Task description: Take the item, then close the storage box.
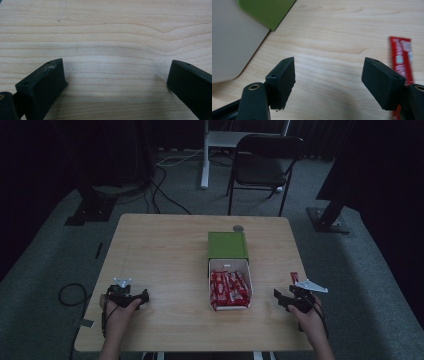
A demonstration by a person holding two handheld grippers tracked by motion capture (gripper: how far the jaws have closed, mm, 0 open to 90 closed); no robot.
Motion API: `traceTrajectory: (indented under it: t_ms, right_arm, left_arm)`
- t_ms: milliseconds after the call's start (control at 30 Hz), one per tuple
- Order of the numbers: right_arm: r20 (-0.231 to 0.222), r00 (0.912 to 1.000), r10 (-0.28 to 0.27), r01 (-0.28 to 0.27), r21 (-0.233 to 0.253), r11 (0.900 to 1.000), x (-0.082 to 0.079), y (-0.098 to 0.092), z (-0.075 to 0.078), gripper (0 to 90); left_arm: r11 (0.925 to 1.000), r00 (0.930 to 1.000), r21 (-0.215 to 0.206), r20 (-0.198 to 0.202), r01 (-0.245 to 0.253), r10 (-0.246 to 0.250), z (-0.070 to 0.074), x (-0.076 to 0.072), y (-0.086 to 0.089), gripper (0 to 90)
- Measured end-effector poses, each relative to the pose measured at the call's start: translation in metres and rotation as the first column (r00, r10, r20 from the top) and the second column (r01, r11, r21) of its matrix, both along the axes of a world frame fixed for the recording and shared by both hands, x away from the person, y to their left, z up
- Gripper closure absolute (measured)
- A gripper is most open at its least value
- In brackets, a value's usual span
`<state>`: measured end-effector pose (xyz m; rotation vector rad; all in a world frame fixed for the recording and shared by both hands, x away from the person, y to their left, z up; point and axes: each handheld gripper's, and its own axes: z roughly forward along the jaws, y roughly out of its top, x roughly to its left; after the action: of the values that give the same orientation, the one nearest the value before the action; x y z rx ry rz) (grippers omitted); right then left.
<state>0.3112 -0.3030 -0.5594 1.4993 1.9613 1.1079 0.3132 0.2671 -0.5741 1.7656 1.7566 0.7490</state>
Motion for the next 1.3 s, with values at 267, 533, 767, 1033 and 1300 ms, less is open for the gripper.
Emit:
traceTrajectory:
  t_ms: [267, 533, 767, 1033, 1300]
  right_arm:
    - [-0.003, 0.9954, 0.096, -0.096, -0.014, 0.995, -0.002, 0.010, -0.004, 20.7]
    - [-0.006, 0.9899, 0.142, -0.142, -0.022, 0.990, -0.003, 0.012, -0.008, 18.5]
    - [0.002, 0.9870, 0.161, -0.161, -0.025, 0.987, -0.004, 0.012, -0.010, 17.3]
    - [0.013, 0.9823, 0.187, -0.187, -0.012, 0.982, -0.006, 0.011, -0.006, 16.3]
    - [0.026, 0.9790, 0.202, -0.202, -0.004, 0.979, -0.008, 0.014, -0.002, 16.3]
  left_arm:
    - [1.0000, 1.0000, -0.001, 0.001, 0.000, 0.000, 0.000, 0.000, 0.000, 2.6]
    - [0.9997, 0.9998, 0.004, -0.001, 0.022, -0.022, 0.000, -0.001, 0.001, 2.8]
    - [0.9953, 0.9953, 0.008, -0.003, 0.097, -0.097, 0.000, -0.003, -0.001, 3.2]
    - [0.9640, 0.9638, 0.003, 0.023, 0.266, -0.266, 0.009, -0.009, -0.024, 3.2]
    - [0.9162, 0.9146, -0.008, 0.063, 0.401, -0.400, 0.020, -0.015, -0.053, 3.2]
